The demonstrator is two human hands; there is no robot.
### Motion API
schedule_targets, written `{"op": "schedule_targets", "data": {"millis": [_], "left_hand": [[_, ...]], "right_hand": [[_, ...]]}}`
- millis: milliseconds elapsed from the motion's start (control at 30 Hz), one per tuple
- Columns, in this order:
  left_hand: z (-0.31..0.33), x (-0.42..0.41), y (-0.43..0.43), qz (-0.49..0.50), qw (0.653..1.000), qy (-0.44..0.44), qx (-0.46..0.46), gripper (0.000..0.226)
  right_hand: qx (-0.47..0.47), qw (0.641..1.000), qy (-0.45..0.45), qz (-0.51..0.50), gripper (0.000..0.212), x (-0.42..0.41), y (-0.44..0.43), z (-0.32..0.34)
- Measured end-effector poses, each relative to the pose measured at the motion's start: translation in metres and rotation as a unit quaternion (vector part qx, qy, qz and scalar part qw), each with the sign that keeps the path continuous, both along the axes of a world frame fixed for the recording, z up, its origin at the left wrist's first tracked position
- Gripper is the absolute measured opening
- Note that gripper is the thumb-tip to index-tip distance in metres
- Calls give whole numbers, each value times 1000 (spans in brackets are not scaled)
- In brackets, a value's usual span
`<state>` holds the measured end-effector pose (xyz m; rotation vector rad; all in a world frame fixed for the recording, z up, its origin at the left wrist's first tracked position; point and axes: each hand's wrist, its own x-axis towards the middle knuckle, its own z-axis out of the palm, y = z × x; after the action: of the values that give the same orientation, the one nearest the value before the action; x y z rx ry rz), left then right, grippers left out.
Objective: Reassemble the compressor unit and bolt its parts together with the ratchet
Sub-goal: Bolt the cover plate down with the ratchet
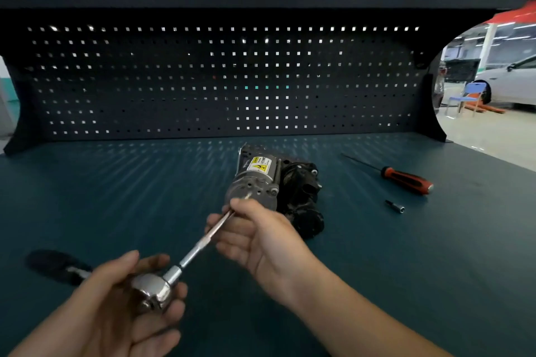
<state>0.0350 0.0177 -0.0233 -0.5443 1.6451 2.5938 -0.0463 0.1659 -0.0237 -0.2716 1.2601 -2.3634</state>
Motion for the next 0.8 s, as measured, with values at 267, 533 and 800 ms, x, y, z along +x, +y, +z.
{"op": "schedule_targets", "data": {"millis": [267,533,800], "left_hand": [[4,-38,17,51,987,102,-115,21],[20,-69,52,95,877,335,-332,17],[27,-86,45,189,677,455,-546,26]], "right_hand": [[7,987,134,-91,12,-9,21,16],[83,983,133,-93,43,-15,24,21],[282,895,321,-131,78,3,34,40]]}}
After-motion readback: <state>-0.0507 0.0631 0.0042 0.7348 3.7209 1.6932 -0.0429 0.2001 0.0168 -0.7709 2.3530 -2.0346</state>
